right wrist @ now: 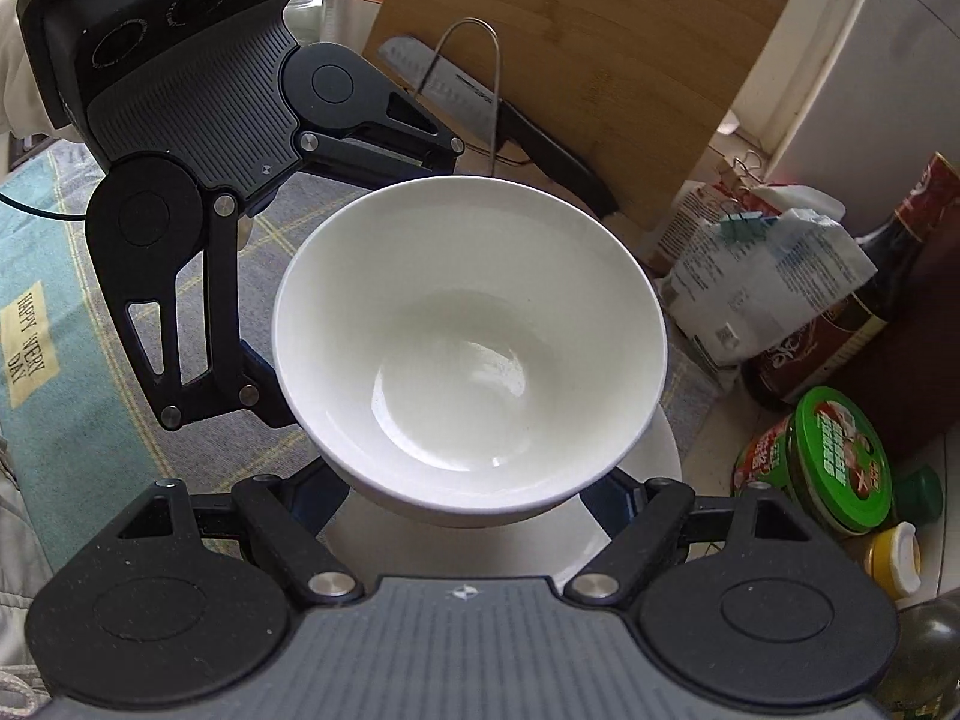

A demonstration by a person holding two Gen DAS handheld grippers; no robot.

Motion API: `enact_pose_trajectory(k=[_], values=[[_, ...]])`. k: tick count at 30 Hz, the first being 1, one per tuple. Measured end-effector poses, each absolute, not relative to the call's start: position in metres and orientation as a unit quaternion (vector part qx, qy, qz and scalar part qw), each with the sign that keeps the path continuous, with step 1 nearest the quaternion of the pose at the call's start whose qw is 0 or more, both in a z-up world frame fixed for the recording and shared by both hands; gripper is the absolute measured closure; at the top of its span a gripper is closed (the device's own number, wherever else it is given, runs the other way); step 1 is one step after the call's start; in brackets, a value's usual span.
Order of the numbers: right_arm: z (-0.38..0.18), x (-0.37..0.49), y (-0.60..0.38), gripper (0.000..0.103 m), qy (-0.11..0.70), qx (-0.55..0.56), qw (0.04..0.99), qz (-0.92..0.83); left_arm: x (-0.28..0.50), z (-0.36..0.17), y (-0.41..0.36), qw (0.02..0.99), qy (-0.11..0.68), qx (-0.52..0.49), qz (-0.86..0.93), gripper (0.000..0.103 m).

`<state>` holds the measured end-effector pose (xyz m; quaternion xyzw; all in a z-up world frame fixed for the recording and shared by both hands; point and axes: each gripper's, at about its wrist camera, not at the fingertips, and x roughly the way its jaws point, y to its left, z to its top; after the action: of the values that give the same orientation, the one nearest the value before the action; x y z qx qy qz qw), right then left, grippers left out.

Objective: Organize plates and bowls
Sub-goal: 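Lift the bowl stack with both grippers and carry it over the plate stack, then lower the bowl stack onto the plate stack with both grippers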

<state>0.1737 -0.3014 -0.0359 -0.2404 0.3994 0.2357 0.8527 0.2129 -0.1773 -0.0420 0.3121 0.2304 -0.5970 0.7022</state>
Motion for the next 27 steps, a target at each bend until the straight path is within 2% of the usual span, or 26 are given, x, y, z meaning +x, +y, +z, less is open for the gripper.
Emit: enact_pose_trajectory(k=[22, 25, 27], values=[[-0.053, 0.188, -0.327, 0.017, 0.418, -0.220, 0.849, 0.235, 0.233, -0.056, -0.200, 0.700, 0.264, 0.293, -0.596, 0.018], [-0.051, 0.189, -0.331, 0.015, 0.415, -0.210, 0.854, 0.234, 0.234, -0.056, -0.199, 0.706, 0.266, 0.284, -0.592, 0.017], [-0.049, 0.188, -0.333, 0.005, 0.406, -0.199, 0.861, 0.234, 0.231, -0.056, -0.198, 0.713, 0.252, 0.290, -0.586, 0.010]])
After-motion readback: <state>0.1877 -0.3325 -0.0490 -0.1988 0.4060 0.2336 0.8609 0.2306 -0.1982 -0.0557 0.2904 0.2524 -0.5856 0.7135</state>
